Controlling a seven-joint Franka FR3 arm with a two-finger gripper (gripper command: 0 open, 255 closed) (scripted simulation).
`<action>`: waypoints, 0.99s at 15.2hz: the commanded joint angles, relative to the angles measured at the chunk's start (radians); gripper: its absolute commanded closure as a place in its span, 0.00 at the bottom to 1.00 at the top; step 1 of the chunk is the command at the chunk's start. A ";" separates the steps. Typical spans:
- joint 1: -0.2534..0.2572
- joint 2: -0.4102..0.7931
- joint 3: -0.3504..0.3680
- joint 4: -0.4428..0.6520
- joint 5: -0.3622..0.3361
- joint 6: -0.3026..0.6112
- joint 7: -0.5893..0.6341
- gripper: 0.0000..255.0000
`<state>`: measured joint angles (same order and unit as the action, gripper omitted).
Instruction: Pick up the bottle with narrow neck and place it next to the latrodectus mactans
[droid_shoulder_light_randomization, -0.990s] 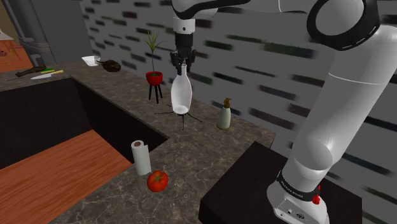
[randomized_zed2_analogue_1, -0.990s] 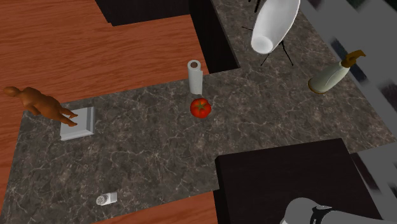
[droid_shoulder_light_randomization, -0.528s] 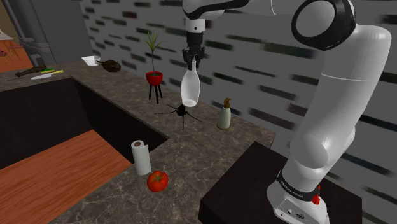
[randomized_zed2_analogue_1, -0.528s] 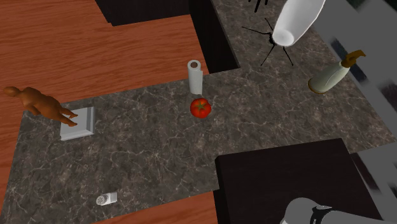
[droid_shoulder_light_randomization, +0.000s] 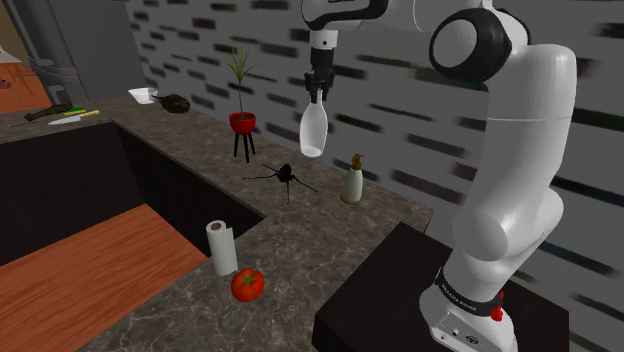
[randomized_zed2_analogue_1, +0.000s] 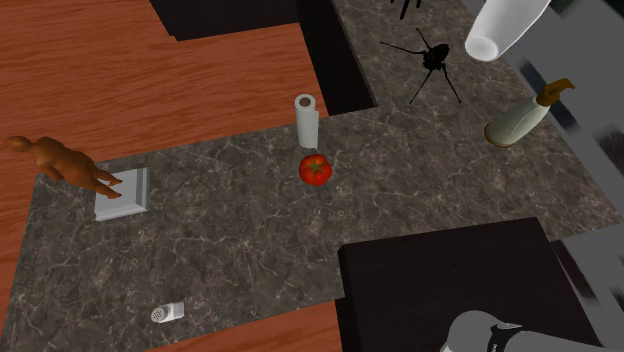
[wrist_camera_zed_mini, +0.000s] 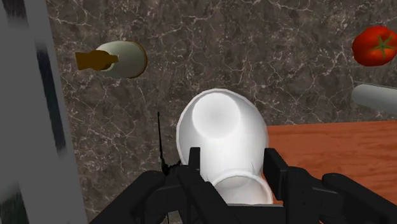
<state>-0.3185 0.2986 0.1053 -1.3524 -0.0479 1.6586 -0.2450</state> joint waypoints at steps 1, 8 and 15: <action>-0.020 0.051 -0.012 0.075 -0.001 -0.023 -0.035 1.00; -0.075 0.212 -0.038 0.296 0.000 -0.081 -0.123 1.00; -0.080 0.183 -0.038 0.154 0.001 0.032 -0.121 1.00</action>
<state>-0.3976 0.4845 0.0670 -1.1808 -0.0471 1.6746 -0.3663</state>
